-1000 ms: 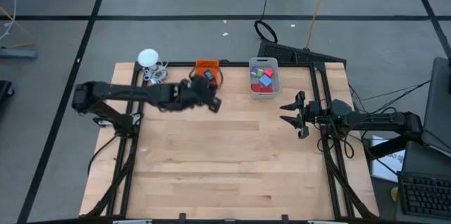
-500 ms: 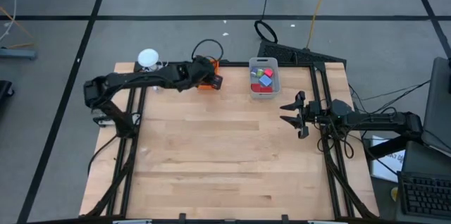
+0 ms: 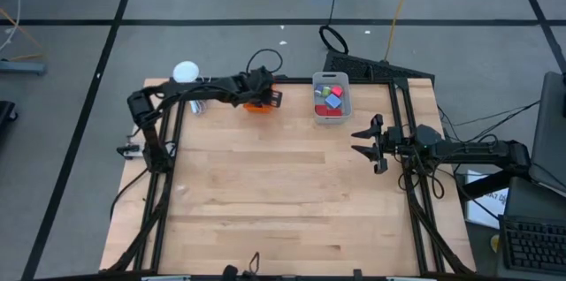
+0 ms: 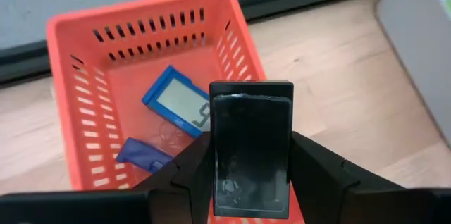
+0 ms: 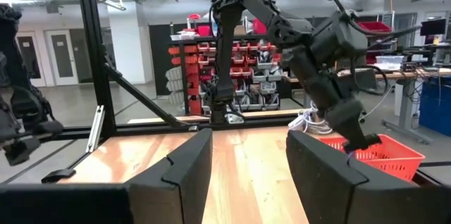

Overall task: Pick & Place Office items
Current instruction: Put the black digital timer into the orange bin, then return to Home Position

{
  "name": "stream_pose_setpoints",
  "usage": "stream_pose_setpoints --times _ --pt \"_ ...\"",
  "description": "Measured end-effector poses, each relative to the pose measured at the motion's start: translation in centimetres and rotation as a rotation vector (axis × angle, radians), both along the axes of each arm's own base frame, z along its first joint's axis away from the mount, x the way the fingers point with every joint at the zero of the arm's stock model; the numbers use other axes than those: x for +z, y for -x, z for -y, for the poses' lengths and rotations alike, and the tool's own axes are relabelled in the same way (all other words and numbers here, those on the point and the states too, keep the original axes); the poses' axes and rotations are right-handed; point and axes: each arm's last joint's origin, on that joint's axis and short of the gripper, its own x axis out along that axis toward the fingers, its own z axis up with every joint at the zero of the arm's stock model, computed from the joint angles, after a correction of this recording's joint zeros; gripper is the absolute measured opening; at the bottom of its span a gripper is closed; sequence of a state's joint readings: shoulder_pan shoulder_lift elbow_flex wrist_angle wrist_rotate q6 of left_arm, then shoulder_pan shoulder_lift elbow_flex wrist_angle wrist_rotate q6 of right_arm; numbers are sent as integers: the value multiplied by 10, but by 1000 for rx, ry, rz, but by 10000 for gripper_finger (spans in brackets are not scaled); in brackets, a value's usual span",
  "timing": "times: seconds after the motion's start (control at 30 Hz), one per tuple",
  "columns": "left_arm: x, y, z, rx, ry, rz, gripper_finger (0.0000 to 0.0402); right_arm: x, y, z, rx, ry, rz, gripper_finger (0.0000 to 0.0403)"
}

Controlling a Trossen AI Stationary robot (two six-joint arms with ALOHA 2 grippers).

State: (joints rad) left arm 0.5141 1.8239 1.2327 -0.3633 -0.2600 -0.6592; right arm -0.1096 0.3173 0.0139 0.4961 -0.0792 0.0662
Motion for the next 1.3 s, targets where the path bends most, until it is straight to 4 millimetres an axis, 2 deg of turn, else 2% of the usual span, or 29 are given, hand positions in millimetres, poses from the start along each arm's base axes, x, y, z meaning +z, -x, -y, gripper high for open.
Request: stream_pose_setpoints --times 0.17,0.3,0.53,0.6,0.73,0.9,1.1,1.3 --pt "-13 -2 -3 10 18 -27 160 0 0 0 0 0 0 171" --pt "-13 -3 -3 27 14 -16 172 0 0 0 0 0 0 171" --pt "-13 -3 -3 34 14 -10 158 0 0 0 0 0 0 171" --pt "-13 -3 -4 53 7 -10 171 0 0 0 0 0 0 171" --pt "-13 -2 -4 91 4 0 224 0 0 0 0 0 0 171" --pt "-12 -3 -3 -4 1 -28 282 0 0 0 0 0 0 171" --pt "12 6 3 -259 44 -14 321 0 0 0 0 0 0 171" --pt "66 31 23 -289 11 55 336 0 0 0 0 0 0 171"
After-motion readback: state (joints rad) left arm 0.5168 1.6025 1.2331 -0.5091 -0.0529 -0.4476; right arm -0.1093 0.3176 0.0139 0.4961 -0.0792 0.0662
